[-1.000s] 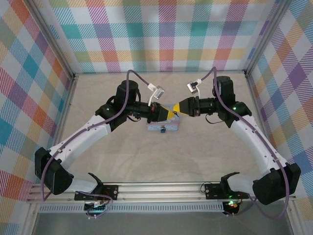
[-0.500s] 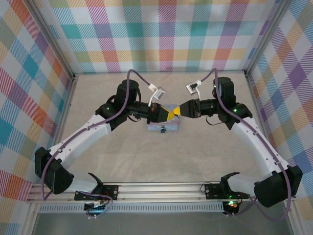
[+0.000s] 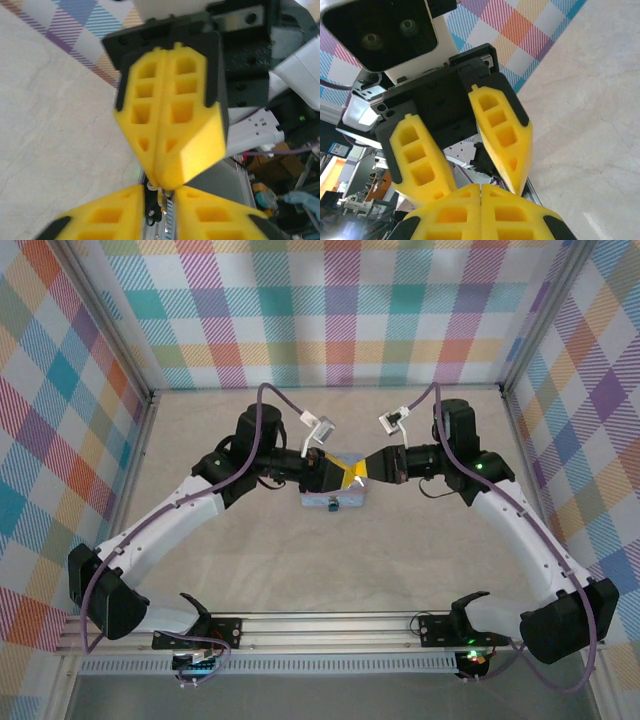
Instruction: Unlock a padlock with a key
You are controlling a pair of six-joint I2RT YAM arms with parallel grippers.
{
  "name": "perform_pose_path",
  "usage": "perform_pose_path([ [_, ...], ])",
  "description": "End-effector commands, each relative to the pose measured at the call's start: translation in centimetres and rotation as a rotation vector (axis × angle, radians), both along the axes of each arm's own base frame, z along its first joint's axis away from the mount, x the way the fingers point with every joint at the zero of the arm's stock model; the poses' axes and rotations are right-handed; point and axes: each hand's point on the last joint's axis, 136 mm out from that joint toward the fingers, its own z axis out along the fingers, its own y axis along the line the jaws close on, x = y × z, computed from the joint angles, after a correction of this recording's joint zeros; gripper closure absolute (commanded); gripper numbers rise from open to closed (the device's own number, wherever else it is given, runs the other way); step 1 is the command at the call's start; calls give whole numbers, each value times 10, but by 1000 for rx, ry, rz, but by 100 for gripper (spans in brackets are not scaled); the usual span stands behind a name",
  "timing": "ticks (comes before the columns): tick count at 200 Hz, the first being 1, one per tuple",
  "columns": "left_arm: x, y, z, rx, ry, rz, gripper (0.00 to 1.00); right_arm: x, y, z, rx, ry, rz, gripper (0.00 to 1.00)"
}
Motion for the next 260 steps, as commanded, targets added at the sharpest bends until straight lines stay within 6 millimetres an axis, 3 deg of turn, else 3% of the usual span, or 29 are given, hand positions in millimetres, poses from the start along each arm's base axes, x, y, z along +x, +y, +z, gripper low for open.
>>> perform_pose_path([
  [1,7,12,13,-34,-37,76,60,0,-1,4,-15,-57,-21,100],
  [24,18,23,7,-17,-18,158,56,9,-3,0,-48,-77,-67,100],
  [39,31,30,1,1,19,241,45,16,-5,-3,-67,-107,-107,100],
  [56,47,39,-6,20,73,333,44,26,-9,-5,-103,-168,-171,100],
  [79,64,48,-15,24,146,433,32,37,-12,-6,-132,-240,-221,100],
  [102,76,52,-19,10,211,489,30,47,-13,-4,-138,-318,-270,100],
  [141,93,50,-22,-39,373,534,22,63,-12,11,-238,-664,-404,100],
  [203,128,58,3,-180,617,581,19,73,-5,60,-270,-1315,-519,100],
  [235,130,58,25,-232,639,562,20,62,0,82,-258,-1614,-524,100],
  [260,128,54,45,-283,666,516,21,55,6,91,-254,-1708,-486,100],
])
